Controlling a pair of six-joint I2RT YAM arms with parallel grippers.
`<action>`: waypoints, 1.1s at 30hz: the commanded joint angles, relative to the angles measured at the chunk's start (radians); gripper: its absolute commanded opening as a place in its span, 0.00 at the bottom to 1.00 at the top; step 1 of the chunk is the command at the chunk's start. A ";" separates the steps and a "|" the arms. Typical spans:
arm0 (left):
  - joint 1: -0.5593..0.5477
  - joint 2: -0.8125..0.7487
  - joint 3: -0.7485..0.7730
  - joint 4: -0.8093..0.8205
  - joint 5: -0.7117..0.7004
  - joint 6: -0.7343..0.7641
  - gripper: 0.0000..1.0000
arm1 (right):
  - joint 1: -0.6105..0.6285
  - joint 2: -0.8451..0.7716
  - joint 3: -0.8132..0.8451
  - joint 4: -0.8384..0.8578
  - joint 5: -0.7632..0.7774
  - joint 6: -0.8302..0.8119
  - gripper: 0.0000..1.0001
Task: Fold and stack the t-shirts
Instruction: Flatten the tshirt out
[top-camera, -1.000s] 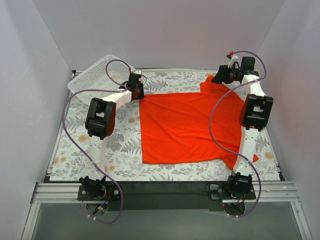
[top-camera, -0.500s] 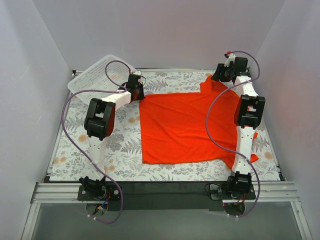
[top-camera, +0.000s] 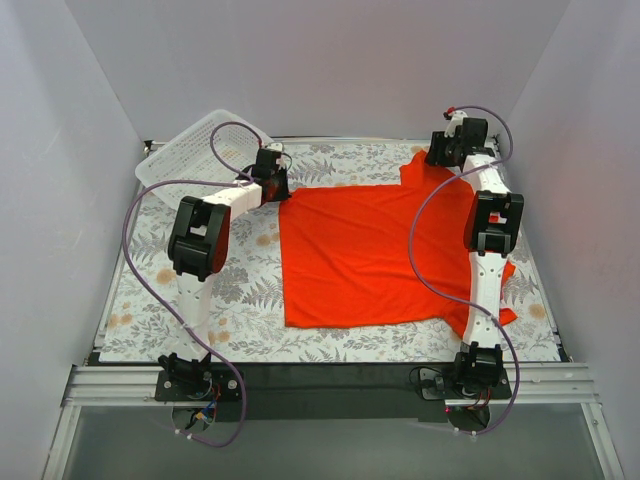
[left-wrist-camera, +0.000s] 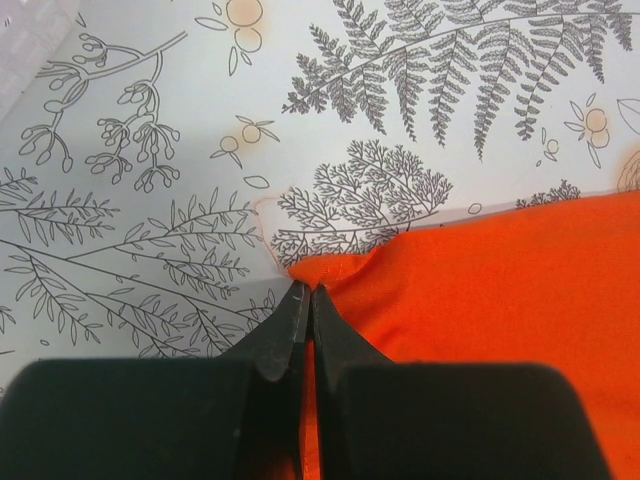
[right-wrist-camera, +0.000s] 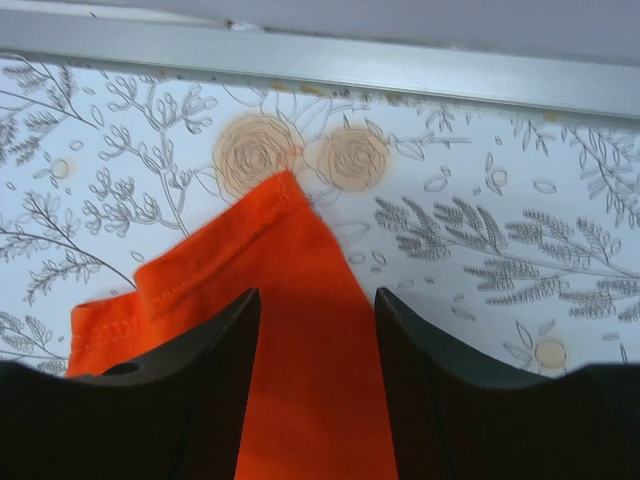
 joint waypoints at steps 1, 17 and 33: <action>0.000 -0.083 -0.030 -0.029 0.022 -0.005 0.00 | 0.004 0.021 0.038 -0.028 0.037 -0.044 0.48; 0.000 -0.163 -0.136 -0.017 0.031 -0.014 0.00 | -0.009 -0.175 -0.178 -0.083 -0.003 -0.152 0.01; 0.000 -0.234 -0.228 -0.008 0.096 -0.030 0.00 | -0.103 -0.340 -0.401 -0.114 -0.123 -0.219 0.30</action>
